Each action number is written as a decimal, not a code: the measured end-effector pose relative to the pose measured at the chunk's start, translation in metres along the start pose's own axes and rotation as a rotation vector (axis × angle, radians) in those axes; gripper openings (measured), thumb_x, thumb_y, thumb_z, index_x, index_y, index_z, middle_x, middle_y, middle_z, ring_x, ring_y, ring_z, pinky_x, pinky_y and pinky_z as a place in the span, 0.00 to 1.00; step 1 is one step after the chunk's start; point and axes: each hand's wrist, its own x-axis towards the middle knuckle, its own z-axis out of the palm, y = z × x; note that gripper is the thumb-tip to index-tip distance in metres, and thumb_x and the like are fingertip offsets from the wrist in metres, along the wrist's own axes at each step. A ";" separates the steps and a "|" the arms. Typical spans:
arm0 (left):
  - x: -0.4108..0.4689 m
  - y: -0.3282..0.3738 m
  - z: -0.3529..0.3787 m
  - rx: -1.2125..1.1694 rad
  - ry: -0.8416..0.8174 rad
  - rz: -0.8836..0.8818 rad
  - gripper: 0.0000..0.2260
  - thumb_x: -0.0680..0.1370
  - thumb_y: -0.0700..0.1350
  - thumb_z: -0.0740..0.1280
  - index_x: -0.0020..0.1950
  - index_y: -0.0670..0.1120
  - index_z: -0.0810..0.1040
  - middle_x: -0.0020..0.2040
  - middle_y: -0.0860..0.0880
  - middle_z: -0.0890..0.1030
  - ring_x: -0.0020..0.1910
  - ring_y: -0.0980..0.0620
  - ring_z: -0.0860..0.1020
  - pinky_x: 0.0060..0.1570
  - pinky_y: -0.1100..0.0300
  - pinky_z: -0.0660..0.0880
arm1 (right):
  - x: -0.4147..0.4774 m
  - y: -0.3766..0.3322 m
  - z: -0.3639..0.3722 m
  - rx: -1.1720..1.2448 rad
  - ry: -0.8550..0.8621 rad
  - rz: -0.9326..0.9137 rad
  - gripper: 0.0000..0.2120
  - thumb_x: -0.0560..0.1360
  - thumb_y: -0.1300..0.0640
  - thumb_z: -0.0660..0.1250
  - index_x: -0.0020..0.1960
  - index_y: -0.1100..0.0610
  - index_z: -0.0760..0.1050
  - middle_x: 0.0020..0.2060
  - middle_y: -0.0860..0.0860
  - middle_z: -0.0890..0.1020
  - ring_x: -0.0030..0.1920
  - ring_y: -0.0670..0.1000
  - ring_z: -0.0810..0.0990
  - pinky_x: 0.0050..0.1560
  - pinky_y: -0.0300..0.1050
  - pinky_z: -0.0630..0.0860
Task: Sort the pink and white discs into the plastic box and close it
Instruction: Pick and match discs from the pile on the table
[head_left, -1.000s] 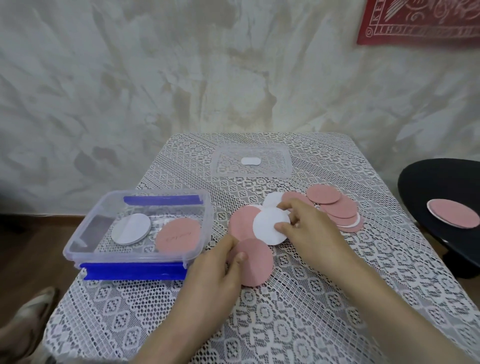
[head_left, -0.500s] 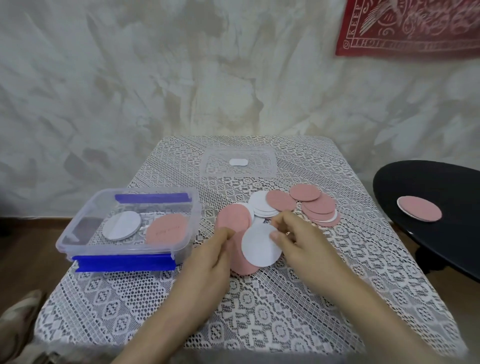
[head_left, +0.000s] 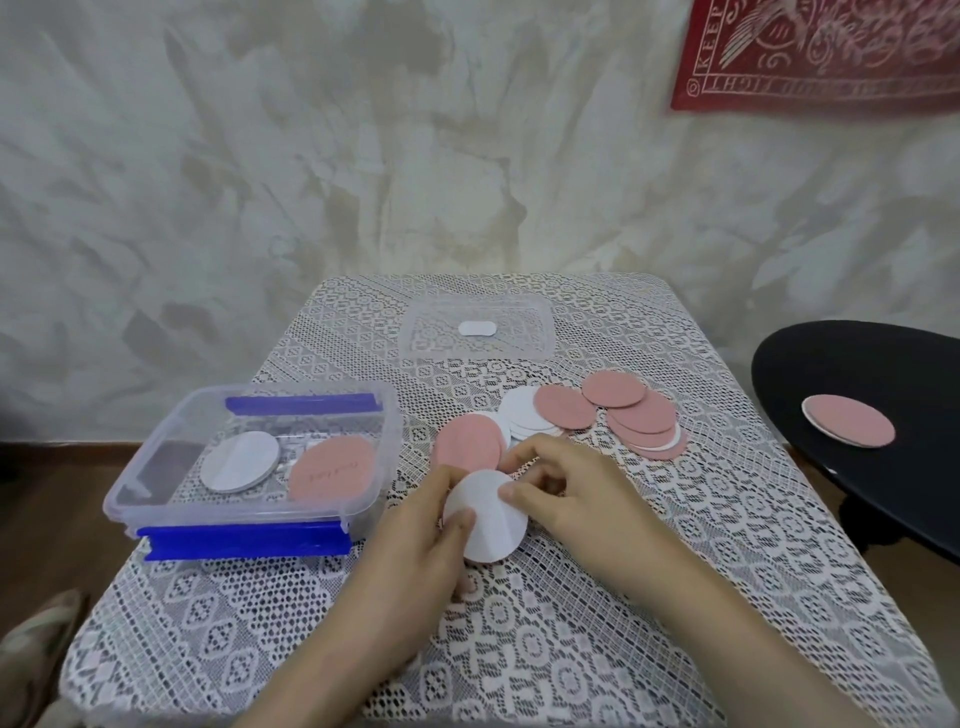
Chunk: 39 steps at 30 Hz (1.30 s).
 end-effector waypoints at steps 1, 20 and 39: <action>0.001 -0.001 0.000 0.007 0.002 0.000 0.09 0.84 0.44 0.60 0.58 0.58 0.74 0.29 0.53 0.79 0.25 0.61 0.75 0.29 0.67 0.69 | 0.003 0.000 0.001 -0.003 0.001 -0.001 0.03 0.77 0.50 0.71 0.50 0.44 0.80 0.38 0.44 0.84 0.34 0.39 0.76 0.42 0.44 0.73; -0.002 -0.009 -0.005 0.003 0.042 -0.031 0.12 0.83 0.44 0.60 0.55 0.62 0.75 0.33 0.55 0.80 0.30 0.59 0.78 0.35 0.59 0.77 | 0.043 -0.007 0.015 -0.549 0.104 -0.035 0.22 0.73 0.35 0.68 0.61 0.45 0.74 0.42 0.44 0.82 0.45 0.52 0.81 0.44 0.50 0.77; -0.003 -0.009 -0.004 0.015 0.032 -0.003 0.11 0.83 0.44 0.60 0.56 0.61 0.74 0.29 0.61 0.79 0.28 0.61 0.74 0.32 0.63 0.72 | 0.028 0.000 -0.005 -0.486 0.193 0.059 0.17 0.82 0.51 0.64 0.38 0.51 0.62 0.31 0.47 0.71 0.32 0.50 0.70 0.33 0.49 0.64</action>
